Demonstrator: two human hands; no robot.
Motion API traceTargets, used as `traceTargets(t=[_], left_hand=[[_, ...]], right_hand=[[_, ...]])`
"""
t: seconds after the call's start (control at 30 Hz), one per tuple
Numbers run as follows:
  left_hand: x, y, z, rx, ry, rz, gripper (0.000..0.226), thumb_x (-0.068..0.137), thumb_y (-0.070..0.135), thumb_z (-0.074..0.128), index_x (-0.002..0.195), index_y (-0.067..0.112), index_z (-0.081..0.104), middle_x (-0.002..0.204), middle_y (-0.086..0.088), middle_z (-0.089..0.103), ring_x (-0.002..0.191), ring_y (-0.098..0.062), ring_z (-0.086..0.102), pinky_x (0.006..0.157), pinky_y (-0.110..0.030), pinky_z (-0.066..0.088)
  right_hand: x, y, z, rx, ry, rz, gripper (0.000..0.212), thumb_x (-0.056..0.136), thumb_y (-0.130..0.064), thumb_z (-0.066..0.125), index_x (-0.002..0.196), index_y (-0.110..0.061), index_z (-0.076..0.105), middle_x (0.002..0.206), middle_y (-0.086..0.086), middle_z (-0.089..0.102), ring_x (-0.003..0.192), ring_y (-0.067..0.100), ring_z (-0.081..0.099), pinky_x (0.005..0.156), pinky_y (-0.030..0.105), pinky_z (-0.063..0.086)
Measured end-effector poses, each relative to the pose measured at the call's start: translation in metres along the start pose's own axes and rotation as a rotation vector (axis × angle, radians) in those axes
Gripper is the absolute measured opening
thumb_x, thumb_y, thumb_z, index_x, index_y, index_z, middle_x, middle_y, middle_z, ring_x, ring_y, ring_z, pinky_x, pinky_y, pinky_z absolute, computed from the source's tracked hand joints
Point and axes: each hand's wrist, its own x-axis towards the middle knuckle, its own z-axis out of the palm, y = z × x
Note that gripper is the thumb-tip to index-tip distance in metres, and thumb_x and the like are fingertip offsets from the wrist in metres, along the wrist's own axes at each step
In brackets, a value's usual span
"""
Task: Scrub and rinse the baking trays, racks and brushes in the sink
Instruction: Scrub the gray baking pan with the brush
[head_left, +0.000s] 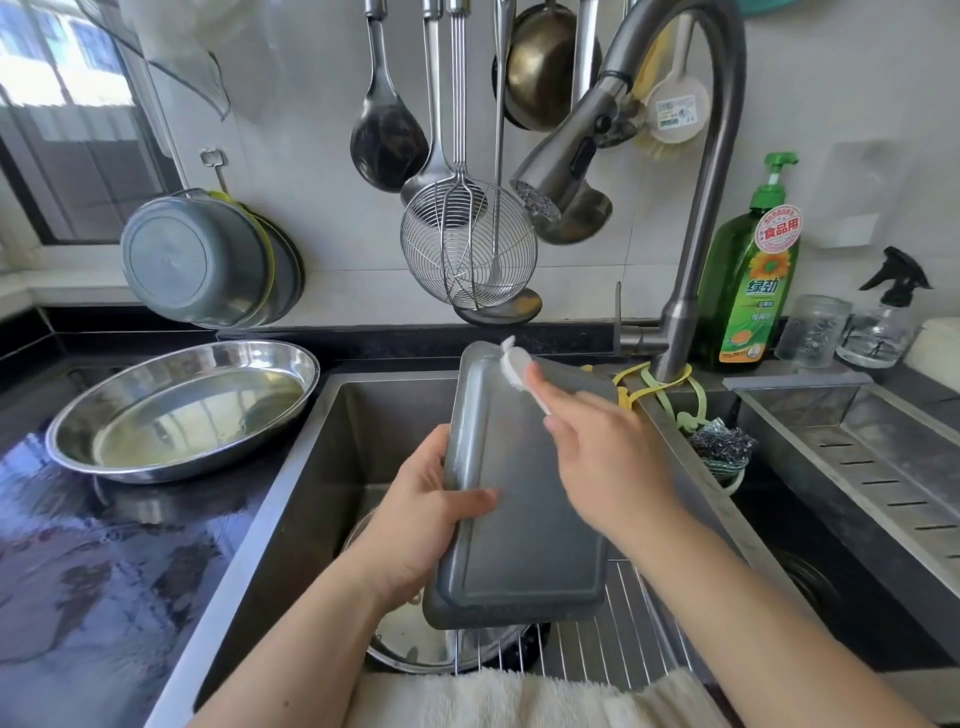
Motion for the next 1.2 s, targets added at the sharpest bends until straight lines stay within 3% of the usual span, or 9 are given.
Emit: traceTargets(t=[0.1, 0.23, 0.33, 0.4, 0.57, 0.7, 0.9, 1.07, 1.2], left_hand=[[-0.001, 0.002, -0.003, 0.038, 0.036, 0.006, 0.042, 0.085, -0.011, 0.067, 0.120, 0.014, 0.064, 0.106, -0.021, 0.073, 0.092, -0.037, 0.072, 0.078, -0.047, 0.059], [-0.004, 0.005, -0.003, 0.074, -0.042, -0.005, 0.056, 0.080, -0.003, 0.071, 0.131, 0.020, 0.063, 0.117, -0.019, 0.073, 0.105, -0.041, 0.072, 0.088, -0.054, 0.060], [-0.003, 0.002, 0.000, 0.087, -0.050, -0.018, 0.062, 0.072, -0.001, 0.070, 0.130, 0.018, 0.064, 0.116, -0.019, 0.073, 0.104, -0.041, 0.072, 0.087, -0.055, 0.059], [-0.003, 0.003, -0.002, 0.053, -0.009, -0.016, 0.062, 0.068, -0.003, 0.068, 0.126, 0.017, 0.066, 0.114, -0.022, 0.073, 0.099, -0.040, 0.072, 0.080, -0.050, 0.059], [-0.002, 0.012, -0.012, -0.087, 0.051, 0.033, 0.057, 0.072, -0.004, 0.067, 0.127, 0.015, 0.067, 0.116, -0.028, 0.070, 0.097, -0.039, 0.071, 0.082, -0.048, 0.060], [-0.004, 0.011, -0.004, -0.087, -0.021, 0.015, 0.061, 0.071, -0.004, 0.068, 0.127, 0.020, 0.068, 0.118, -0.022, 0.072, 0.100, -0.039, 0.072, 0.079, -0.047, 0.062], [-0.003, 0.012, -0.010, -0.097, 0.008, 0.054, 0.057, 0.075, -0.008, 0.066, 0.127, 0.014, 0.066, 0.118, -0.031, 0.068, 0.099, -0.044, 0.069, 0.085, -0.054, 0.057], [-0.006, 0.011, -0.006, -0.096, 0.003, 0.048, 0.063, 0.070, -0.004, 0.068, 0.130, 0.016, 0.066, 0.117, -0.022, 0.073, 0.097, -0.037, 0.073, 0.074, -0.044, 0.062], [-0.004, 0.010, -0.007, -0.083, 0.061, 0.057, 0.063, 0.071, -0.002, 0.069, 0.130, 0.018, 0.065, 0.117, -0.024, 0.071, 0.098, -0.038, 0.072, 0.079, -0.047, 0.061]], right_hand=[[-0.007, -0.020, 0.006, -0.006, -0.152, -0.115, 0.065, 0.104, -0.021, 0.049, 0.146, -0.065, 0.026, 0.080, -0.007, 0.045, 0.075, 0.019, 0.052, 0.063, 0.041, 0.050], [0.009, 0.002, 0.005, -0.069, 0.020, 0.000, 0.066, 0.103, -0.017, 0.050, 0.149, -0.059, 0.029, 0.082, -0.007, 0.050, 0.077, 0.023, 0.054, 0.064, 0.043, 0.052], [0.009, 0.019, 0.002, -0.004, -0.022, 0.058, 0.062, 0.104, -0.016, 0.049, 0.149, -0.055, 0.031, 0.074, -0.009, 0.043, 0.071, 0.019, 0.045, 0.063, 0.039, 0.043], [0.004, 0.015, 0.004, 0.040, -0.077, 0.009, 0.060, 0.104, -0.016, 0.051, 0.147, -0.056, 0.036, 0.075, -0.007, 0.043, 0.071, 0.019, 0.046, 0.066, 0.047, 0.042], [-0.002, -0.009, 0.017, 0.089, -0.153, -0.146, 0.056, 0.104, -0.022, 0.052, 0.142, -0.061, 0.040, 0.077, -0.005, 0.043, 0.071, 0.017, 0.046, 0.063, 0.039, 0.046], [0.007, 0.016, 0.006, 0.028, 0.015, 0.051, 0.053, 0.103, -0.020, 0.053, 0.142, -0.056, 0.045, 0.074, -0.007, 0.045, 0.068, 0.011, 0.044, 0.055, 0.028, 0.038], [-0.009, -0.028, 0.018, 0.117, -0.129, -0.143, 0.052, 0.103, -0.020, 0.053, 0.141, -0.055, 0.047, 0.078, -0.007, 0.045, 0.073, 0.015, 0.046, 0.063, 0.034, 0.040], [0.005, 0.010, 0.002, -0.026, 0.020, 0.184, 0.050, 0.104, -0.017, 0.049, 0.144, -0.047, 0.048, 0.085, -0.007, 0.054, 0.082, 0.022, 0.053, 0.065, 0.034, 0.043], [-0.015, -0.027, 0.011, 0.140, -0.099, 0.063, 0.053, 0.103, -0.018, 0.050, 0.145, -0.050, 0.046, 0.081, -0.010, 0.050, 0.081, 0.022, 0.053, 0.070, 0.039, 0.049]])
